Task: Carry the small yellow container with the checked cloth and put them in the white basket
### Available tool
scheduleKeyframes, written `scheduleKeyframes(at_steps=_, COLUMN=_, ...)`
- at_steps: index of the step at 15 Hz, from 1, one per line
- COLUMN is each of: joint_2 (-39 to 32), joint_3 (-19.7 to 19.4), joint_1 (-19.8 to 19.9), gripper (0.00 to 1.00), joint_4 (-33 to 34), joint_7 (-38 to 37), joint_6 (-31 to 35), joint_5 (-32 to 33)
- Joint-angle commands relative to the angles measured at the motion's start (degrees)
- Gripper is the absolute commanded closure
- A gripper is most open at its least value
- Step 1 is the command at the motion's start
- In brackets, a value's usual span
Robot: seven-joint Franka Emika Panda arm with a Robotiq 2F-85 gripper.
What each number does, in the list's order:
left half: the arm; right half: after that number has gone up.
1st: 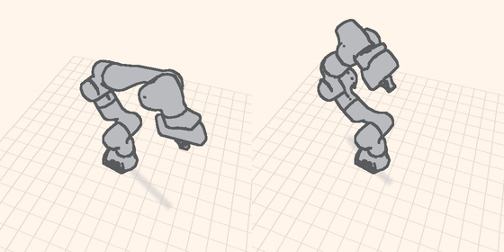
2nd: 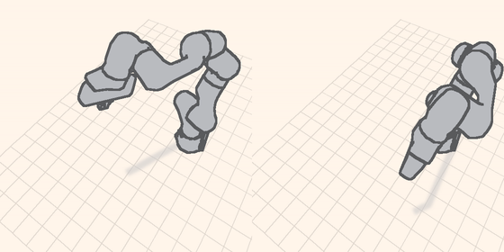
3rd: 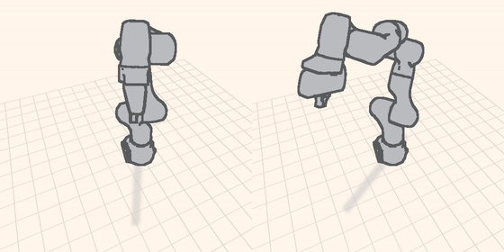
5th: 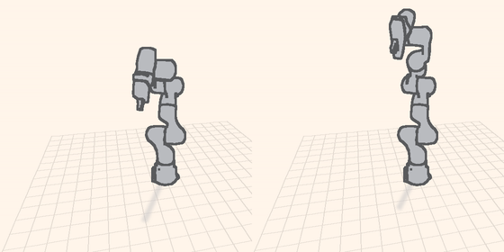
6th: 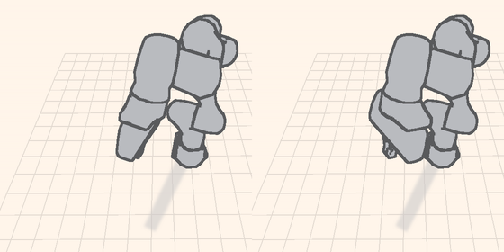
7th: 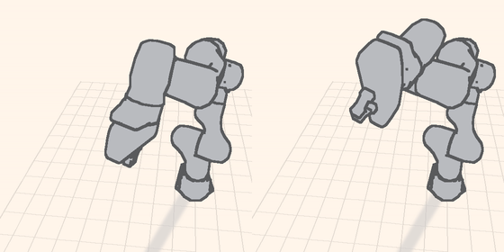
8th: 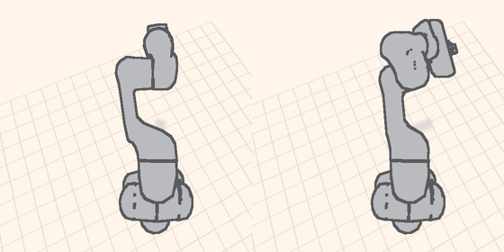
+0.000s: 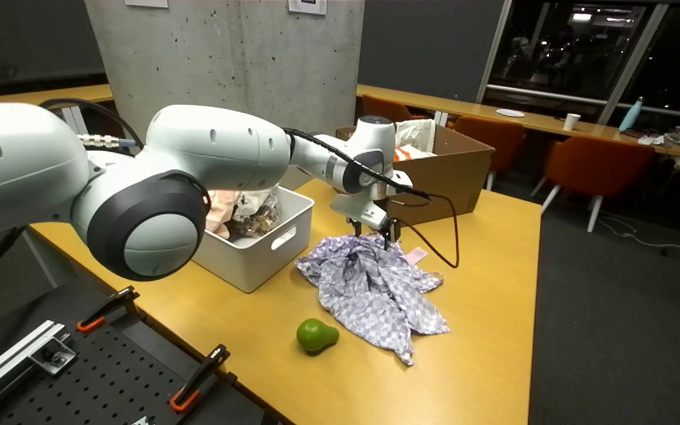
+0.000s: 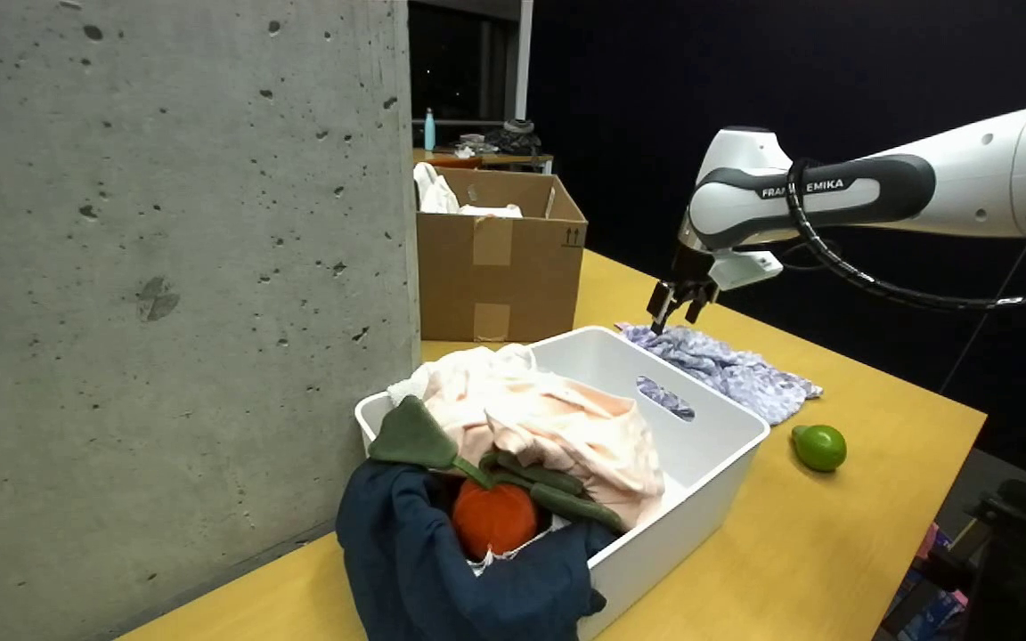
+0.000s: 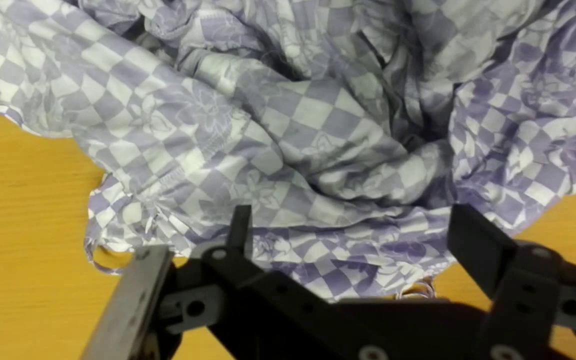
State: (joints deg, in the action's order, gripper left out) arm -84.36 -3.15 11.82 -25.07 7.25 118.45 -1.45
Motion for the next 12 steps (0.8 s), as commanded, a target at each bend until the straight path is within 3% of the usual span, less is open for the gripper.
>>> scheduleKeyframes(at_steps=1, joint_2=0.5, joint_3=0.7, joint_1=0.0, gripper=0.00, joint_4=-0.7, joint_7=0.0, joint_6=0.2, joint_5=0.6)
scheduleKeyframes(at_steps=6, joint_2=0.0, joint_3=-0.1, joint_1=0.1, gripper=0.00, joint_4=-0.9, joint_7=-1.4, joint_6=1.8, joint_5=1.2)
scheduleKeyframes(at_steps=12, joint_2=-1.2, joint_3=-1.3, joint_1=-2.7, gripper=0.00, joint_4=0.3, joint_7=-4.5, joint_6=4.5, joint_5=3.6)
